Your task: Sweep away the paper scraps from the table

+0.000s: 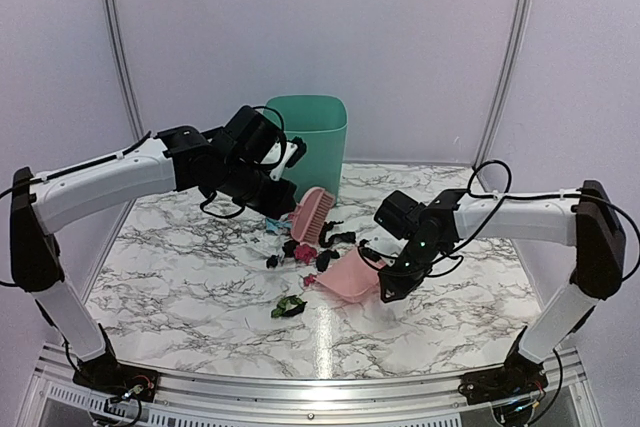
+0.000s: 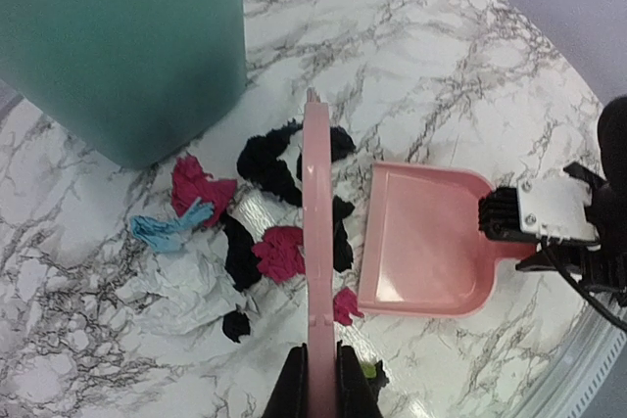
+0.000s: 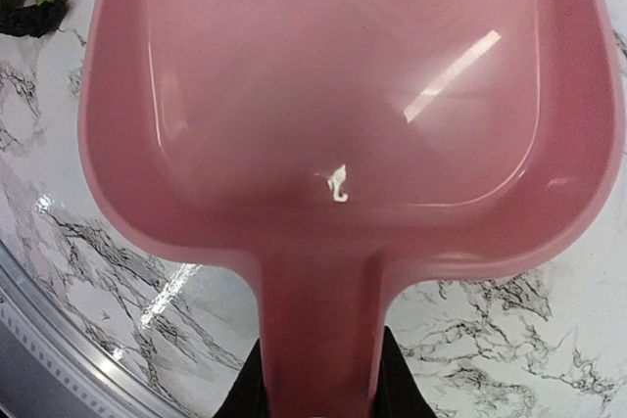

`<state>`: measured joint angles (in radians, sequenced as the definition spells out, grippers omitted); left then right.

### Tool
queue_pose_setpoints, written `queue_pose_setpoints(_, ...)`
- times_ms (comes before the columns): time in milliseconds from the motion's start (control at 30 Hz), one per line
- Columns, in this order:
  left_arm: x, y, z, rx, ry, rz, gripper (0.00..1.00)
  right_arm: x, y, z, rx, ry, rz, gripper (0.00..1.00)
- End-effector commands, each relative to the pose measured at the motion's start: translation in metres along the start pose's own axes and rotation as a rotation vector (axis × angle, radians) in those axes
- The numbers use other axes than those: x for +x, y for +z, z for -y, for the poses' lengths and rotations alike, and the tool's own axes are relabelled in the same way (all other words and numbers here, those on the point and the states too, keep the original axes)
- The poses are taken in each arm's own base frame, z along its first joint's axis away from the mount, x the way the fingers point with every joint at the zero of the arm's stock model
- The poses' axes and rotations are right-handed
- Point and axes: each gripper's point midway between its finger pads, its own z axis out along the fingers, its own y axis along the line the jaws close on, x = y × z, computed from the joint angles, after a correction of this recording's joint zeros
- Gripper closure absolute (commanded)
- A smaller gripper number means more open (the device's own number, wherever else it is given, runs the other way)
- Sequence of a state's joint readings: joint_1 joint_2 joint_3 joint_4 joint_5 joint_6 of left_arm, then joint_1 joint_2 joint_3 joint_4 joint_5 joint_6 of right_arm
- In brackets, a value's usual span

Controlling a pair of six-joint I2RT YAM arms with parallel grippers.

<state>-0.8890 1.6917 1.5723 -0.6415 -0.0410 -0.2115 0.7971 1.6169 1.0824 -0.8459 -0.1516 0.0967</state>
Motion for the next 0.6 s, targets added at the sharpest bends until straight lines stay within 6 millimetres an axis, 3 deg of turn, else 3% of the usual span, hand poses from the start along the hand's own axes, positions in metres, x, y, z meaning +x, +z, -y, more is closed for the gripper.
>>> queue_pose_setpoints(0,-0.026,0.007,-0.029,-0.158,0.006,0.048,1.0,0.0,-0.003,-0.005,-0.026,0.051,0.015,1.0)
queue_pose_setpoints(300,-0.065,0.07,-0.056,-0.269,0.083,0.05,1.0,0.01,-0.001,-0.001,-0.033,0.151,-0.02,1.0)
queue_pose_setpoints(433,-0.062,0.098,-0.072,-0.346,0.141,0.013,1.0,0.007,0.003,0.007,-0.03,0.178,-0.036,1.0)
queue_pose_setpoints(567,-0.052,0.128,-0.066,-0.303,0.203,-0.037,1.0,-0.003,0.006,0.012,-0.031,0.189,-0.039,1.0)
